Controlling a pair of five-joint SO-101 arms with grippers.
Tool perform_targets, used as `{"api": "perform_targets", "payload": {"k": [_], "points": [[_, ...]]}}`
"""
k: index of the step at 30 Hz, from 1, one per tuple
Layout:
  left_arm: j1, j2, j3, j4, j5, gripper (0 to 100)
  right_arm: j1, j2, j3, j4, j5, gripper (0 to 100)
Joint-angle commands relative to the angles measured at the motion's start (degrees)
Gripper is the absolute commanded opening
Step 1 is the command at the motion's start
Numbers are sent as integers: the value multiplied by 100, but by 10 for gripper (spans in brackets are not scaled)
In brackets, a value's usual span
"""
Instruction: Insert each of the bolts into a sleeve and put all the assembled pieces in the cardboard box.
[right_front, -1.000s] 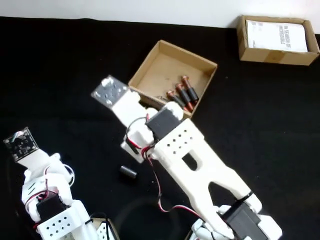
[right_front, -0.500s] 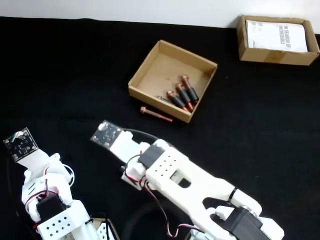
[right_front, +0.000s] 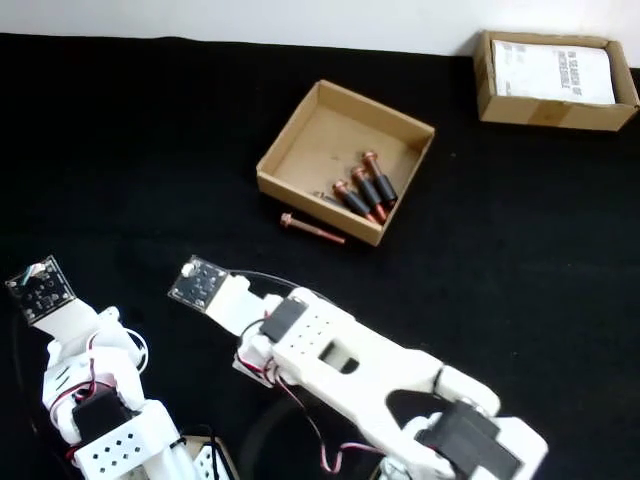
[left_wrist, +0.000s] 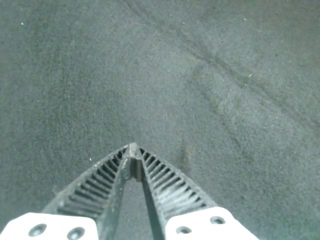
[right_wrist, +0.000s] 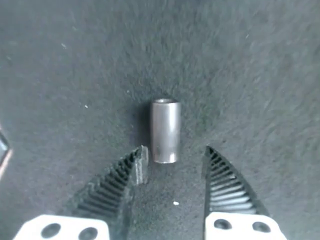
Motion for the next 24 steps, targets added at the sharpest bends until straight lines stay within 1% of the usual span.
{"api": "perform_targets", "payload": {"k": [1, 6, 12, 14, 16, 18, 20, 24], "points": [[-48, -13, 110, -18, 18, 10, -40, 365, -541, -66, 9, 162], [-48, -13, 110, -18, 18, 11, -22, 910, -980, -66, 9, 162], [-48, -13, 110, -26, 18, 12, -22, 1288, -1086, -66, -9, 155], [-48, -13, 110, -53, 18, 12, -22, 1341, -1059, -66, 0, 103], [-48, -13, 110, -132, 18, 11, -13, 1385, -1051, -66, -18, 6], [-48, -13, 110, -141, 18, 11, 57, 1437, -1051, -48, -18, 19], [-48, -13, 110, -141, 18, 10, 171, 1455, -1068, -66, 0, 5], [-48, -13, 110, -141, 18, 12, 549, 1323, -1253, -40, 0, 6]]}}
